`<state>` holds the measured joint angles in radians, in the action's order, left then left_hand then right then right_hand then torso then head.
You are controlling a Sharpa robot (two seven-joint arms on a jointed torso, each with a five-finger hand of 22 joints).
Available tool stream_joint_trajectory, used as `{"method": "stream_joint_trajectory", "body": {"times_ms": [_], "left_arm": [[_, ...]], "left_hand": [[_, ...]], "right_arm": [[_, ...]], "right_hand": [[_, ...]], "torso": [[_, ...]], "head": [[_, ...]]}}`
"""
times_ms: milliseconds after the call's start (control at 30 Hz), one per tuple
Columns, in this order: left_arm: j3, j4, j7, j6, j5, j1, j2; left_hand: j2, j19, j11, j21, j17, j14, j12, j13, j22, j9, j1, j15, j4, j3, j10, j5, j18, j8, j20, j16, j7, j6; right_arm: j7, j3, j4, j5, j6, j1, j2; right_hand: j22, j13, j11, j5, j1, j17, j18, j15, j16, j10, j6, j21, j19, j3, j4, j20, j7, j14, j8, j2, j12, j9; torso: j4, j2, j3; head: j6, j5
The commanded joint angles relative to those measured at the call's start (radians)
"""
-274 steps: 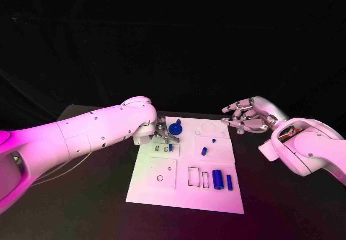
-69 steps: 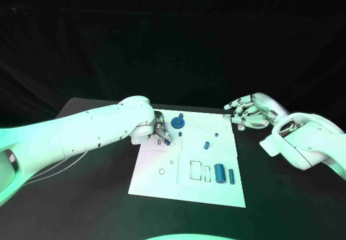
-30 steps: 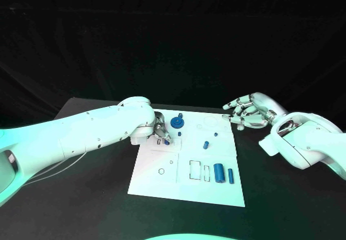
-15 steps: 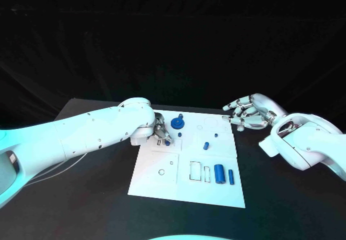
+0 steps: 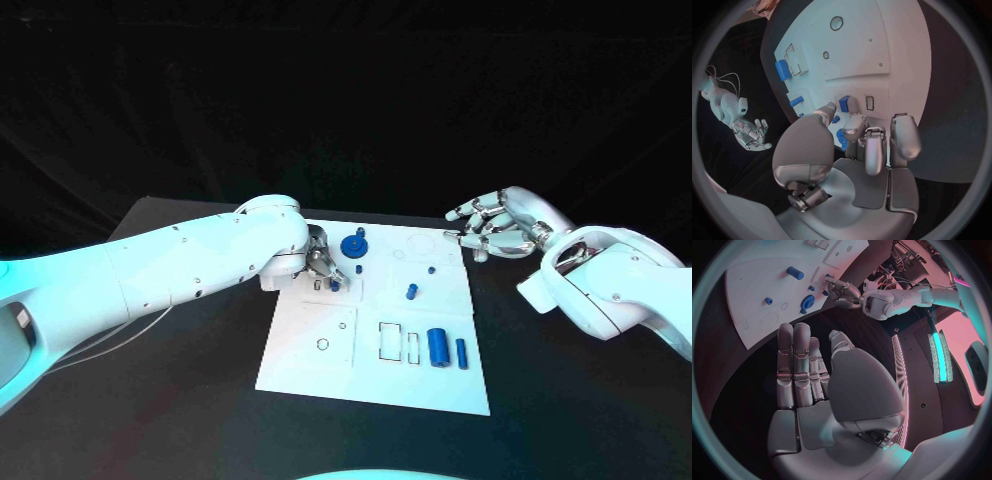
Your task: Assemble the parts on the task board
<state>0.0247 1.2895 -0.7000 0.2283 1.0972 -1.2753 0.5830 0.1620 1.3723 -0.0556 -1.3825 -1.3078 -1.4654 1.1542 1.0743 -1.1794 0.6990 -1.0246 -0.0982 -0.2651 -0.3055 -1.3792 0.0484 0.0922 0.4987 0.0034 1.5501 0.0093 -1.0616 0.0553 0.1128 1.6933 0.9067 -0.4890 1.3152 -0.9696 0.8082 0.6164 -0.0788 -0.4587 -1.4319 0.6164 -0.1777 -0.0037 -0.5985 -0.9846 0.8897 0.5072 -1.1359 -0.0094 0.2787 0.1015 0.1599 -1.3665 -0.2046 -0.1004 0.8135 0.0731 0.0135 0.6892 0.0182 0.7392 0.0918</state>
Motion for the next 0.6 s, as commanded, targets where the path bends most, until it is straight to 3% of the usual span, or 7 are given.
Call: {"method": "stream_joint_trajectory", "body": {"times_ms": [33, 133, 233, 333, 467, 600], "left_arm": [[-0.002, 0.01, -0.037, -0.016, -0.007, 0.0, 0.004], [-0.006, 0.021, -0.037, -0.023, -0.009, -0.001, 0.014], [-0.019, 0.035, -0.037, -0.021, -0.01, -0.004, 0.028], [-0.033, 0.048, -0.035, -0.014, -0.011, -0.017, 0.043], [-0.044, 0.048, -0.033, -0.017, -0.016, -0.054, 0.058], [-0.049, 0.009, -0.029, -0.055, -0.007, -0.099, 0.054]], "left_hand": [[-0.007, 0.004, 0.005, -0.002, -0.241, -0.099, -0.005, -0.001, 0.0, 0.001, -0.004, -0.005, -0.009, 0.022, 0.005, 0.003, -0.011, 0.0, 0.004, 0.006, 0.006, 0.003], [-0.01, 0.003, 0.005, -0.001, -0.241, -0.099, -0.012, -0.009, 0.002, 0.002, -0.011, -0.005, -0.017, 0.046, 0.009, 0.003, -0.011, 0.0, 0.003, 0.006, 0.007, 0.006], [-0.014, -0.008, 0.009, 0.01, -0.24, -0.098, -0.038, -0.038, 0.021, 0.001, -0.03, -0.003, -0.018, 0.07, 0.026, 0.003, -0.007, -0.003, 0.004, 0.005, 0.01, 0.016], [-0.017, -0.026, 0.013, 0.028, -0.238, -0.098, -0.07, -0.074, 0.053, 0.0, -0.049, 0.001, -0.02, 0.089, 0.048, 0.003, -0.001, -0.009, 0.005, 0.004, 0.016, 0.03], [-0.018, -0.052, 0.024, 0.057, -0.236, -0.097, -0.111, -0.117, 0.102, -0.009, -0.068, 0.01, -0.024, 0.116, 0.079, 0.003, 0.008, -0.025, 0.01, 0.002, 0.028, 0.055], [-0.024, -0.065, 0.041, 0.075, -0.232, -0.096, -0.165, -0.175, 0.127, -0.03, -0.086, 0.024, -0.025, 0.138, 0.127, 0.003, 0.013, -0.055, 0.019, 0.0, 0.048, 0.092]], "right_arm": [[-0.004, 0.0, -0.001, 0.008, 0.009, -0.001, 0.0], [-0.004, 0.0, -0.003, 0.008, 0.009, -0.001, 0.0], [-0.005, 0.0, -0.005, 0.008, 0.008, -0.001, 0.0], [-0.005, 0.0, -0.006, 0.004, 0.008, -0.001, -0.001], [-0.005, 0.0, -0.008, 0.0, 0.007, -0.001, 0.0], [-0.005, 0.0, -0.012, -0.002, 0.005, -0.001, -0.002]], "right_hand": [[-0.001, -0.001, 0.001, -0.005, 0.011, 0.001, -0.004, 0.005, 0.004, 0.008, 0.0, -0.005, -0.004, 0.002, 0.004, 0.007, 0.003, 0.004, -0.005, -0.002, -0.005, -0.001], [-0.001, -0.001, 0.001, -0.005, 0.012, 0.001, -0.004, 0.005, 0.006, 0.008, 0.0, -0.006, -0.004, 0.001, 0.004, 0.007, 0.003, 0.004, -0.005, -0.003, -0.005, -0.001], [-0.002, -0.002, 0.001, -0.005, 0.012, 0.001, -0.004, 0.005, 0.007, 0.008, -0.001, -0.007, -0.004, 0.001, 0.004, 0.007, 0.003, 0.005, -0.005, -0.003, -0.005, -0.002], [-0.002, -0.002, 0.001, -0.005, 0.012, 0.001, -0.004, 0.005, 0.007, 0.008, -0.001, -0.007, -0.004, 0.001, 0.004, 0.007, 0.003, 0.005, -0.005, -0.003, -0.005, -0.002], [-0.002, -0.002, 0.001, -0.005, 0.012, 0.001, -0.004, 0.006, 0.008, 0.009, -0.001, -0.007, -0.003, 0.001, 0.004, 0.007, 0.003, 0.005, -0.005, -0.003, -0.005, -0.002], [-0.002, -0.003, 0.001, -0.005, 0.012, 0.001, -0.004, 0.006, 0.008, 0.009, -0.001, -0.008, -0.003, 0.001, 0.004, 0.007, 0.003, 0.005, -0.006, -0.003, -0.005, -0.002]], "torso": [[0.0001, 0.0, 0.0003], [-0.0003, -0.001, 0.0], [-0.001, -0.001, -0.0008], [-0.0012, -0.001, -0.0004], [0.0004, 0.0, -0.0004], [-0.0006, 0.0, -0.0014]], "head": [[-0.003, 0.0], [-0.004, 0.0], [-0.006, 0.0], [-0.009, -0.001], [-0.014, -0.001], [-0.019, -0.002]]}}
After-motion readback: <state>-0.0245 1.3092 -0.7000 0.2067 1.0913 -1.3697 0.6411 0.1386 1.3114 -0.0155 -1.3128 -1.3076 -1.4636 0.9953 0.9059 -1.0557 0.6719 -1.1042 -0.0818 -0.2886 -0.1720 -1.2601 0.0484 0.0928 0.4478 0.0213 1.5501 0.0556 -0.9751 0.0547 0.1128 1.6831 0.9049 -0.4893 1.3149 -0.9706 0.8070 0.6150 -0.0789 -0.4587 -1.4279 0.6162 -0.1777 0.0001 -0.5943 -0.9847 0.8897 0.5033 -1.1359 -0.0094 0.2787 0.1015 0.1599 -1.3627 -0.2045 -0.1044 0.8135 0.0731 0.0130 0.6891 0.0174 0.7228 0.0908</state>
